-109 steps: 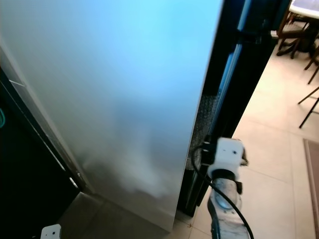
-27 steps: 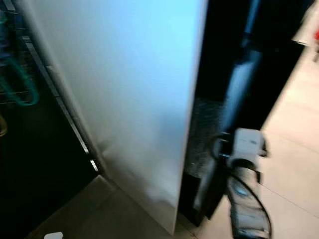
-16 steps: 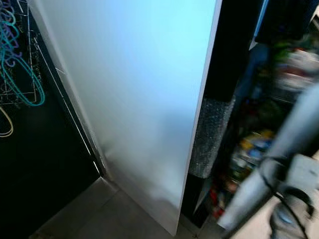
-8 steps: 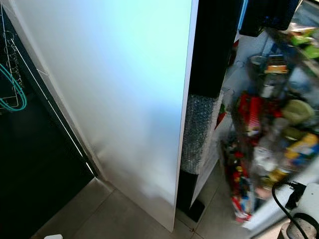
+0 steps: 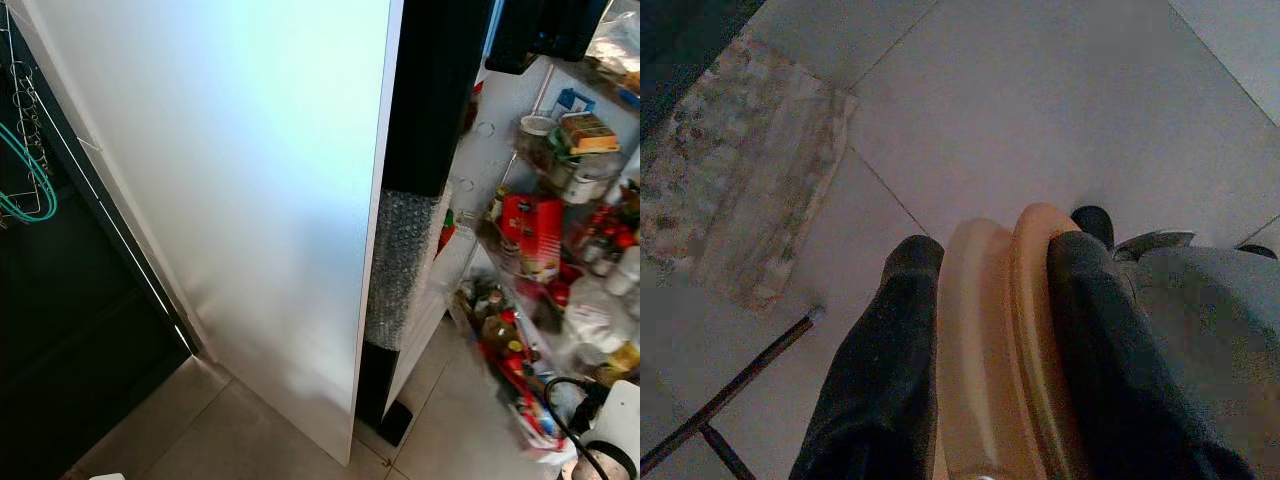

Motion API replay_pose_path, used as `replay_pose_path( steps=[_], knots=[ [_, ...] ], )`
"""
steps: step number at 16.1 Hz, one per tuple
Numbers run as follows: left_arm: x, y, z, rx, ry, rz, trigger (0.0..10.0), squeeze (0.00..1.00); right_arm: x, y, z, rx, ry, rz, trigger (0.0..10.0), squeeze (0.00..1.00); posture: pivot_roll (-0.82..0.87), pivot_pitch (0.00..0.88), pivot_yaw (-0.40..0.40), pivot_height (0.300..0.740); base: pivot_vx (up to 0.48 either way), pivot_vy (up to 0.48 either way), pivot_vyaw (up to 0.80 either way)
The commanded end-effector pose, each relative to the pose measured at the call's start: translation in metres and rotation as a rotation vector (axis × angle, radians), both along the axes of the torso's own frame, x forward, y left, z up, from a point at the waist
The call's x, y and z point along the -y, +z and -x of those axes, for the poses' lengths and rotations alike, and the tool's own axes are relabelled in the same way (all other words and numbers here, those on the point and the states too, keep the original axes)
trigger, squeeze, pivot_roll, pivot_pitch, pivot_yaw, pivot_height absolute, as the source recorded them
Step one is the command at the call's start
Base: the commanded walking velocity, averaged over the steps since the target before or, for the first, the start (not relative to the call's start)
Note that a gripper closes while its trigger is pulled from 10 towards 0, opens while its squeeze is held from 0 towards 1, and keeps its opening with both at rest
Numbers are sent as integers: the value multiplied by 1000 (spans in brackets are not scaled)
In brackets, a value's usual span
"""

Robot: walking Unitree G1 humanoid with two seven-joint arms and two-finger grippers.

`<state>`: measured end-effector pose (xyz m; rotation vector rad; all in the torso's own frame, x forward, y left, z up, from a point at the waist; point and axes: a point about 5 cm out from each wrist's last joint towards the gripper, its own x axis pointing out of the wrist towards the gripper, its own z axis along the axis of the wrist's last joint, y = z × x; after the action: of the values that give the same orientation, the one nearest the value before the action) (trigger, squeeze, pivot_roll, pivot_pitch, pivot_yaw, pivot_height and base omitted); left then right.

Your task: Restocking fridge

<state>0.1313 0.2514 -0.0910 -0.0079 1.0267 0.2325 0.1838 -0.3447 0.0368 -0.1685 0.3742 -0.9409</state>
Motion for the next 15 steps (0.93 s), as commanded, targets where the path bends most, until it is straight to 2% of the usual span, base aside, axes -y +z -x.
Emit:
replay_pose_path(
  steps=[1, 2, 3, 4, 7, 8, 11, 12, 13, 15],
  knots=[
    [-5, 0, 4, -24, 1, -10, 10000, 0, 4, 2, 1, 12, -13, 4, 10000, 0, -138, 0, 26, 740, 0, 0, 0],
    [-5, -1, 6, -22, 6, -5, 10000, 0, -20, -42, 3, -152, 135, -140, 10000, 0, -143, 0, 31, 740, 0, 0, 0],
    [-4, -2, 9, -29, 9, -6, 10000, 0, -76, -109, 36, -404, 324, -448, 10000, 0, -115, 0, 40, 740, 0, 0, 0],
    [-1, -3, 8, -32, 6, -7, 10000, 0, -101, -128, 55, -483, 368, -576, 10000, 0, -113, 0, 39, 740, 0, 0, 0],
    [8, -3, 0, -33, -27, -10, 10000, 0, -110, -133, 60, -528, 404, -580, 10000, 0, -112, 0, 40, 740, 0, -87, 0],
    [12, -2, -7, -25, -31, -6, 10000, 0, -111, -133, 61, -525, 397, -588, 10000, 0, -113, 0, 40, 740, 0, -262, 0],
    [12, 0, -13, -18, -41, -8, 10000, 0, -110, -134, 61, -524, 413, -590, 10000, 0, -112, 0, 43, 740, 0, -265, 0],
    [7, 2, -14, -14, -31, -9, 10000, 0, -105, -132, 59, -518, 429, -546, 10000, 0, -107, 0, 36, 740, 0, -266, 0],
    [4, 3, -14, -11, -20, -11, 10000, 0, -93, -127, 56, -477, 388, -479, 10000, 0, -112, 0, 37, 740, 0, -262, 0],
    [4, 3, -16, -15, -16, -12, 10000, 0, -79, -120, 52, -450, 350, -399, 10000, 0, -115, 0, 35, 740, 0, -262, 0]
  ],
)
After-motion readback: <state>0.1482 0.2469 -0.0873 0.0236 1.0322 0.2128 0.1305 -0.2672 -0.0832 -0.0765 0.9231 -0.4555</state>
